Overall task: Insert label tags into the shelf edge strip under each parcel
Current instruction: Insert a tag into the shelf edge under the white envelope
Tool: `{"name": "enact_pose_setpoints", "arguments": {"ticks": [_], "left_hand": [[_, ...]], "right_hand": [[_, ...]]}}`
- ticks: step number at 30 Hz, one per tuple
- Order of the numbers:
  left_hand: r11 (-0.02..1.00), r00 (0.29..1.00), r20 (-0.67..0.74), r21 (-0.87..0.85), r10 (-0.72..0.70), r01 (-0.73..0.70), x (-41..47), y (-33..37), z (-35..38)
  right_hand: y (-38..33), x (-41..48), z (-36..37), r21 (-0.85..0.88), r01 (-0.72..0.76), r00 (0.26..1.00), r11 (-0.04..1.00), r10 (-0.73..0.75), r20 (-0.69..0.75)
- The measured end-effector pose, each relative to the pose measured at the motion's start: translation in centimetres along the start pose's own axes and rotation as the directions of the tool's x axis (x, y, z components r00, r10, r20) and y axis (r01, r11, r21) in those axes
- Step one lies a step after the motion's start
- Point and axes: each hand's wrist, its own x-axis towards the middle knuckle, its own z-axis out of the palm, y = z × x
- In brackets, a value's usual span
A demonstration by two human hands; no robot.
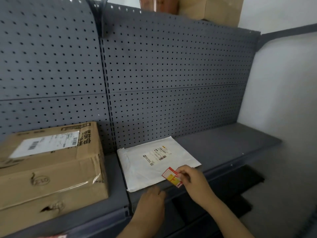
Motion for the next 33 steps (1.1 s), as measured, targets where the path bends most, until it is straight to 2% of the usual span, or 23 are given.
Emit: {"name": "enact_pose_setpoints", "arguments": {"ticks": [4, 11, 17, 25, 30, 33], "left_hand": [[0.999, 0.998, 0.016, 0.001, -0.054, 0.054, 0.0, 0.4, 0.5], [0.998, 0.999, 0.008, -0.025, -0.052, 0.053, -0.5, 0.7, 1.0], [0.999, 0.999, 0.010, -0.021, -0.050, 0.050, -0.7, 0.8, 1.2], [0.995, 0.995, -0.033, 0.006, -0.095, 0.095, -1.1, 0.4, 1.0], [0.995, 0.983, -0.164, -0.076, -0.080, 0.068, -1.7, 0.0, -0.3], [0.990, 0.981, -0.159, -0.101, -0.113, 0.097, -1.9, -0.5, -0.4]], "right_hand": [[0.2, -0.7, 0.3, -0.022, 0.008, 1.000, 1.000, -0.008, 0.006], [0.6, -0.9, 0.5, -0.013, 0.015, 0.999, 1.000, -0.015, -0.043], [0.8, -0.7, 1.2, -0.091, 0.038, 0.999, 0.995, -0.036, 0.026], [1.0, -0.5, 1.8, -0.284, 0.200, 0.980, 0.938, -0.191, 0.060], [0.8, -0.4, 2.0, -0.322, 0.294, 0.956, 0.900, -0.274, 0.109], [0.8, -0.4, 2.0, -0.337, 0.311, 0.950, 0.889, -0.283, 0.131]]}}
